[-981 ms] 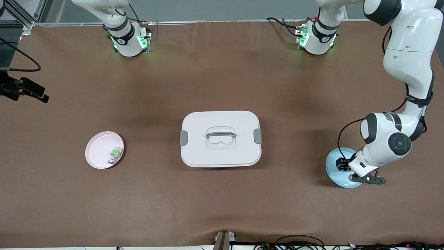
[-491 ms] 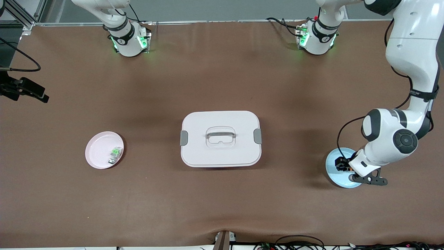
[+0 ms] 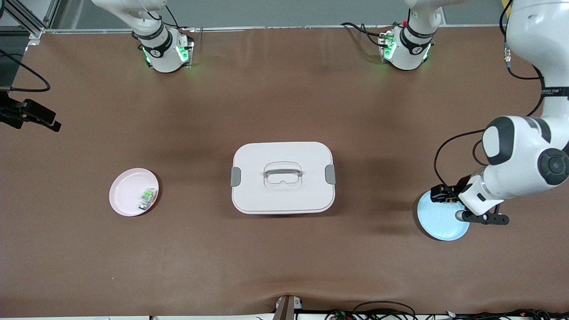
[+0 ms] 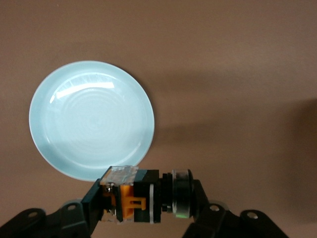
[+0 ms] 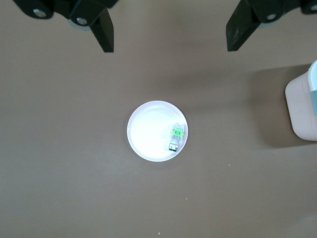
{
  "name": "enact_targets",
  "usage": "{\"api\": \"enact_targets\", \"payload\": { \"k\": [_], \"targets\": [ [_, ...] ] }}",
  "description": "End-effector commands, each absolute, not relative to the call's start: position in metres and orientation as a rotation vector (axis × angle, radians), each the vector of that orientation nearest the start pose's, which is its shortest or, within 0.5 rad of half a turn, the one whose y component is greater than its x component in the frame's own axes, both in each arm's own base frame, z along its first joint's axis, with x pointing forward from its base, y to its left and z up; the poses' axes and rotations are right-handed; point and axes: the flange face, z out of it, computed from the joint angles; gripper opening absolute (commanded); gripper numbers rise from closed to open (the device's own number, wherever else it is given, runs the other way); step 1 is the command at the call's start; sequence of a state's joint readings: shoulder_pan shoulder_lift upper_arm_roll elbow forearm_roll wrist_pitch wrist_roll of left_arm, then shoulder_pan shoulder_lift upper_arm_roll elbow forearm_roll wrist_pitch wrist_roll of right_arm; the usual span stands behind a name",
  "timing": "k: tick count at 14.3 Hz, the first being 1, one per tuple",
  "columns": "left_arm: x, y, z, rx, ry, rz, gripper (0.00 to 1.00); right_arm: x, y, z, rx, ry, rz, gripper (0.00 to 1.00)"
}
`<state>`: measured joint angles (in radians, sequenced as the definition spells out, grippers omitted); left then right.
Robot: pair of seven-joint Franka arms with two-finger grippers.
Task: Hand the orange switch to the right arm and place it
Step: 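Carry the switch above the white box while the right gripper approaches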
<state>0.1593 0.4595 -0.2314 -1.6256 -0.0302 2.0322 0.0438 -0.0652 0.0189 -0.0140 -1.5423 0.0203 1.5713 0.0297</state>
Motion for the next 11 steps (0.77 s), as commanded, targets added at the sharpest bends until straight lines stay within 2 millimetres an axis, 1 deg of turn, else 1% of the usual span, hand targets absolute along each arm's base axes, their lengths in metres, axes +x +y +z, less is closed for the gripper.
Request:
{"api": "enact_targets", "payload": {
  "k": [1,2,5,7,8,10,11],
  "targets": [
    [0.652,-0.049,0.391,-3.289,0.073,0.130,0.09,0.552,-0.047,0.637,-3.112,0.181,-0.039,1.00],
    [0.647,-0.056,0.402,-3.286,0.050,0.152,0.09,0.553,-0.046,0.640,-3.111,0.179,-0.051,1.00],
    [0.633,-0.076,0.431,-3.280,-0.013,0.216,0.09,0.553,-0.046,0.639,-3.113,0.164,-0.049,1.00],
    [0.621,-0.092,0.452,-3.294,-0.080,0.262,0.09,0.553,-0.051,0.642,-3.112,0.171,-0.059,1.00],
    [0.613,-0.102,0.461,-3.297,-0.113,0.292,0.09,0.554,-0.049,0.643,-3.114,0.162,-0.068,1.00],
    [0.600,-0.122,0.478,-3.311,-0.200,0.346,0.09,0.570,-0.045,0.615,-3.112,0.148,0.013,1.00],
    [0.595,-0.132,0.484,-3.316,-0.251,0.375,0.09,0.570,-0.042,0.614,-3.112,0.139,0.020,1.00]
  ]
}}
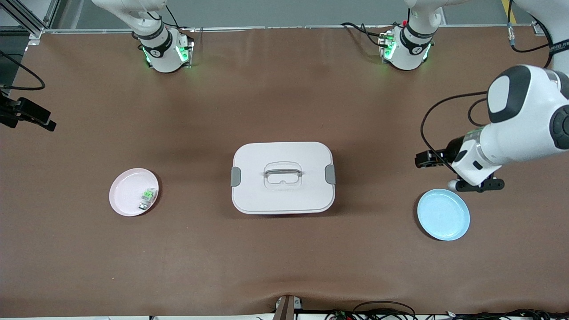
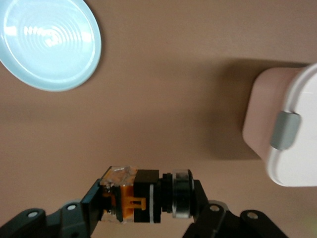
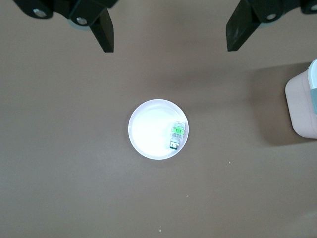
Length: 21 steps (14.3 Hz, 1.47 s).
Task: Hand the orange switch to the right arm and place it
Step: 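Carry the switch above the white box while the right gripper approaches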
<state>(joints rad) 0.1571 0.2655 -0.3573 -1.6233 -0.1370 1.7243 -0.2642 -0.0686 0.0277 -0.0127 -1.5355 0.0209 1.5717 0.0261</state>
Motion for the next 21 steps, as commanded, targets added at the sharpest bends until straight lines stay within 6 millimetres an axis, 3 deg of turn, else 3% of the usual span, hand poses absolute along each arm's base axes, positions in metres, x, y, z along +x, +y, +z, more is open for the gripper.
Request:
{"api": "enact_targets", "payload": {
  "k": [1,7,13,17,21],
  "targets": [
    [0.590,-0.144,0.488,-3.319,-0.292,0.396,0.09,0.569,-0.039,0.616,-3.114,0.129,0.016,1.00],
    [0.569,-0.227,0.514,-3.324,-0.588,0.489,0.09,0.569,-0.035,0.619,-3.113,0.105,0.008,1.00],
    [0.553,-0.308,0.514,-3.297,-0.898,0.690,0.07,0.569,0.002,0.606,-2.875,0.149,0.064,1.00],
    [0.565,-0.345,0.508,-3.169,-1.219,0.787,0.06,0.567,0.045,0.610,-2.756,0.276,0.055,1.00],
    [0.573,-0.382,0.500,-3.055,-1.562,0.832,0.06,0.544,0.090,0.611,-2.673,0.429,-0.010,1.00]
  ]
}}
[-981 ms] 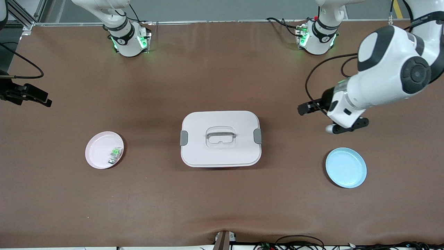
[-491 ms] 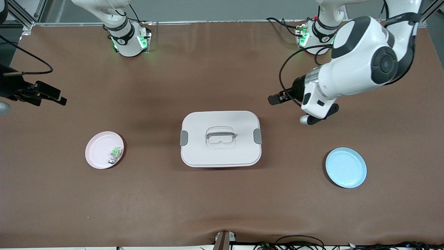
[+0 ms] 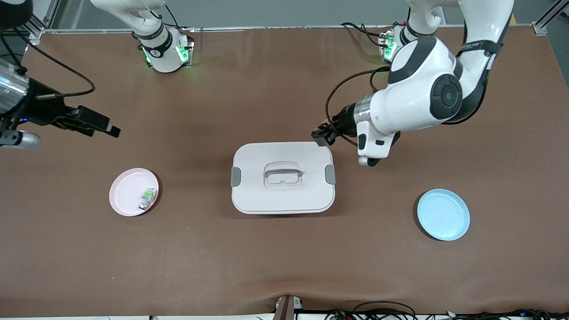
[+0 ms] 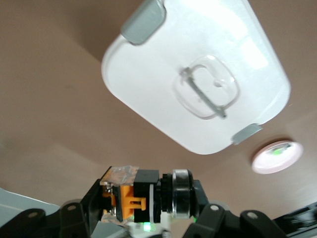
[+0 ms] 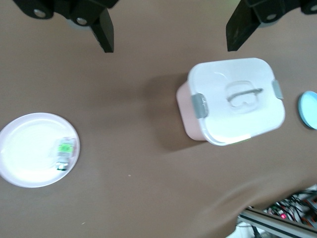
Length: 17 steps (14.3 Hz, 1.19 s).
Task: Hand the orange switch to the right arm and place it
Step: 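Carry the switch above the white box while the right gripper approaches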
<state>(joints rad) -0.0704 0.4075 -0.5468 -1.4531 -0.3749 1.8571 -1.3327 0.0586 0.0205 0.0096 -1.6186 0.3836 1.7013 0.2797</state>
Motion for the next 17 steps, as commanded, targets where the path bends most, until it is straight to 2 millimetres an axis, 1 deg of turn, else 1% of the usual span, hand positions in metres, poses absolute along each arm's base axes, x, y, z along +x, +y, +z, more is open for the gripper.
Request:
{"api": "enact_targets", "payload": {
  "k": [1,4,5,6,7,8,9,11,12,14,15,16,17],
  "targets": [
    [0.576,-0.387,0.499,-3.010,-1.643,0.853,0.06,0.539,0.093,0.613,-2.650,0.471,-0.014,1.00],
    [0.578,-0.408,0.499,-2.921,-1.773,0.909,0.06,0.526,0.121,0.614,-2.606,0.606,0.023,1.00],
    [0.579,-0.410,0.499,-2.900,-1.814,0.916,0.01,0.522,0.133,0.614,-2.584,0.682,0.039,1.00],
    [0.576,-0.415,0.500,-2.883,-1.834,0.925,0.00,0.521,0.145,0.615,-2.562,0.735,0.035,1.00],
    [0.574,-0.419,0.501,-2.860,-1.856,0.935,0.00,0.519,0.154,0.614,-2.555,0.745,0.033,1.00],
    [0.572,-0.422,0.502,-2.836,-1.878,0.959,0.00,0.517,0.166,0.611,-2.552,0.729,0.016,1.00],
    [0.566,-0.430,0.503,-2.826,-1.876,0.975,0.00,0.513,0.177,0.609,-2.533,0.732,-0.027,1.00],
    [0.555,-0.443,0.504,-2.826,-1.855,0.985,0.00,0.497,0.207,0.598,-2.502,0.709,-0.101,1.00],
    [0.548,-0.449,0.507,-2.824,-1.835,0.986,0.00,0.493,0.220,0.593,-2.489,0.704,-0.125,1.00],
    [0.541,-0.451,0.508,-2.803,-1.808,0.995,0.00,0.485,0.246,0.590,-2.479,0.654,-0.151,1.00],
    [0.539,-0.452,0.508,-2.791,-1.800,1.004,0.00,0.481,0.259,0.592,-2.470,0.624,-0.176,1.00],
    [0.533,-0.457,0.509,-2.792,-1.784,1.011,0.00,0.478,0.270,0.592,-2.469,0.594,-0.185,1.00],
    [0.533,-0.458,0.509,-2.784,-1.791,1.013,0.00,0.475,0.278,0.591,-2.471,0.567,-0.190,1.00]
  ]
}}
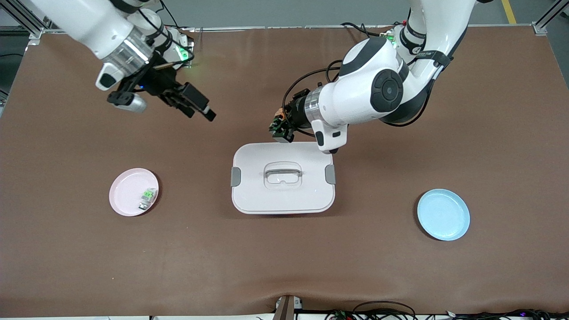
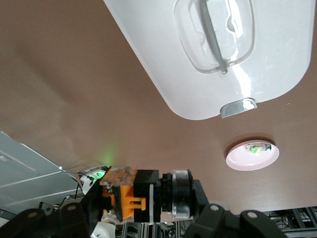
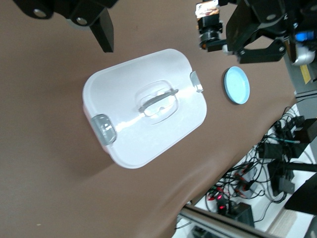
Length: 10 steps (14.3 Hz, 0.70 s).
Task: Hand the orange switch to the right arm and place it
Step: 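Carry the switch above the white box while the right gripper approaches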
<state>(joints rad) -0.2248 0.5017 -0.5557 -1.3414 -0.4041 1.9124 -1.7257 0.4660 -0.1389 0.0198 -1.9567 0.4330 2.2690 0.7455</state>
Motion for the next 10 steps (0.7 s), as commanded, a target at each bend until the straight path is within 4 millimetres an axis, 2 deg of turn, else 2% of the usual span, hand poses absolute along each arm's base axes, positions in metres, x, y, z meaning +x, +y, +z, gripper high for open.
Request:
{"api": "enact_targets", "payload": {
  "k": [1,6,10],
  "targets": [
    [0.532,-0.459,0.509,-2.776,-1.798,1.015,0.00,0.471,0.289,0.589,-2.468,0.545,-0.199,1.00],
    [0.533,-0.457,0.508,-2.765,-1.801,1.013,0.00,0.444,0.325,0.548,-2.436,0.520,-0.263,1.00],
    [0.534,-0.457,0.506,-2.762,-1.804,1.011,0.00,0.439,0.347,0.532,-2.375,0.668,-0.224,1.00]
  ]
}}
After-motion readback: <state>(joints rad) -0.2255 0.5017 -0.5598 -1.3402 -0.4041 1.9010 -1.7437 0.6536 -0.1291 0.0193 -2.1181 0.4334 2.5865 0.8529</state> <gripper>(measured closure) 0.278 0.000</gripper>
